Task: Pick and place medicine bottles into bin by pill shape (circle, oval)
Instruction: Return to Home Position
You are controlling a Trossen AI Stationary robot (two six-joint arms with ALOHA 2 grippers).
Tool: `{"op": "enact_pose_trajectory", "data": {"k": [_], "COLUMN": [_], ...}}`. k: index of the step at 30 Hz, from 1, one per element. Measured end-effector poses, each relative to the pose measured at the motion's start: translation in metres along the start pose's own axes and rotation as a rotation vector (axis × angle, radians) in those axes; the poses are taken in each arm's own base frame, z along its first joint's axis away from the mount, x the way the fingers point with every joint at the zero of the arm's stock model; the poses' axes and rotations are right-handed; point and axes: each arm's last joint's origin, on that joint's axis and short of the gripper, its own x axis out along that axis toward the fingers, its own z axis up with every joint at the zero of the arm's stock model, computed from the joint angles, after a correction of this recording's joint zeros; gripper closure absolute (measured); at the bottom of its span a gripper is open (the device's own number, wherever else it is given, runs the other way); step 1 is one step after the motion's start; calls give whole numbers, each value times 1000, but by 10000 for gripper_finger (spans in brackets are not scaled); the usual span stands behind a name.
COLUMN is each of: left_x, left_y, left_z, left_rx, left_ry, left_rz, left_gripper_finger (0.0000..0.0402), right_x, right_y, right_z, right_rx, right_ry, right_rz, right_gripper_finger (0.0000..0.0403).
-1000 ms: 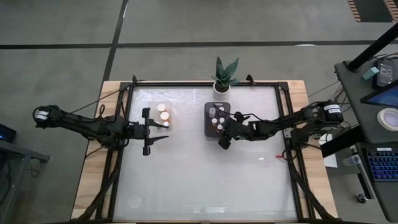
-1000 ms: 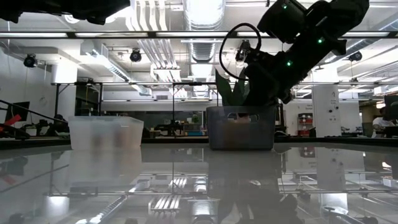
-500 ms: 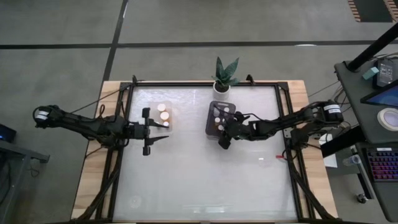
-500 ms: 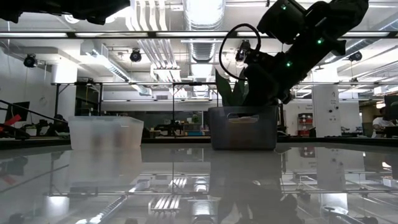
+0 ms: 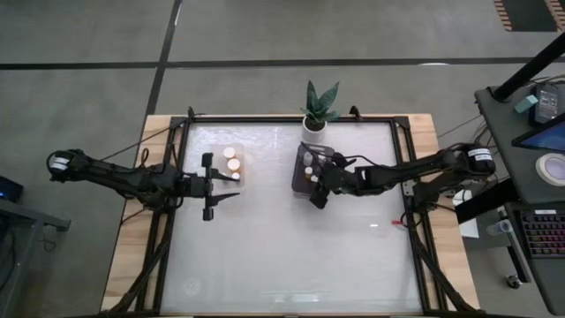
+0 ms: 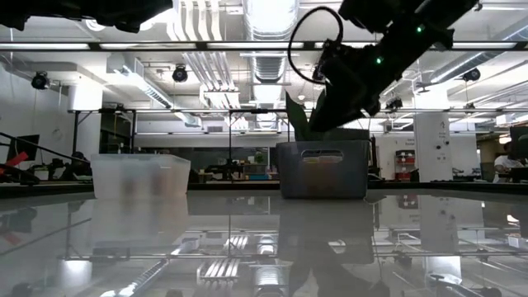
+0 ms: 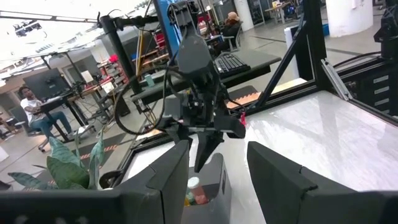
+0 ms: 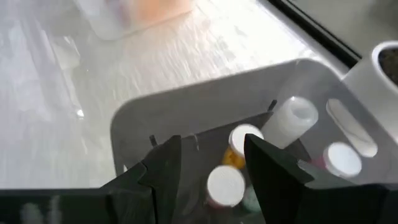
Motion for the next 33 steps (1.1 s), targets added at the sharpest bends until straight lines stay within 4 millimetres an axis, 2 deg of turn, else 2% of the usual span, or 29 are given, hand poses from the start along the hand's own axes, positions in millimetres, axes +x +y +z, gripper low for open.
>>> {"op": "enact_pose_trajectory", "data": {"k": [8,16,27,33], "left_x": [0,-1,-17,-26], "left_y": [0,0,1,1], "left_z": [0,-3,-9,-17], "left_rx": [0,4,-19,-44], "left_ry": [4,29,48,56], "left_rz": [6,17,10,8], "left_gripper_finger": [253,253,253,253], "right_x": [-16,-35,-60,-75], "right_y": [-1,-6,-23,-34], "right_z": [21,30,14,-3], "right_rx": [-46,-128,-187,-243], "right_ry": [-78,-196,-251,-394], "right_rz": [21,51,52,99], "right_gripper_finger": [237,253,279,291]}}
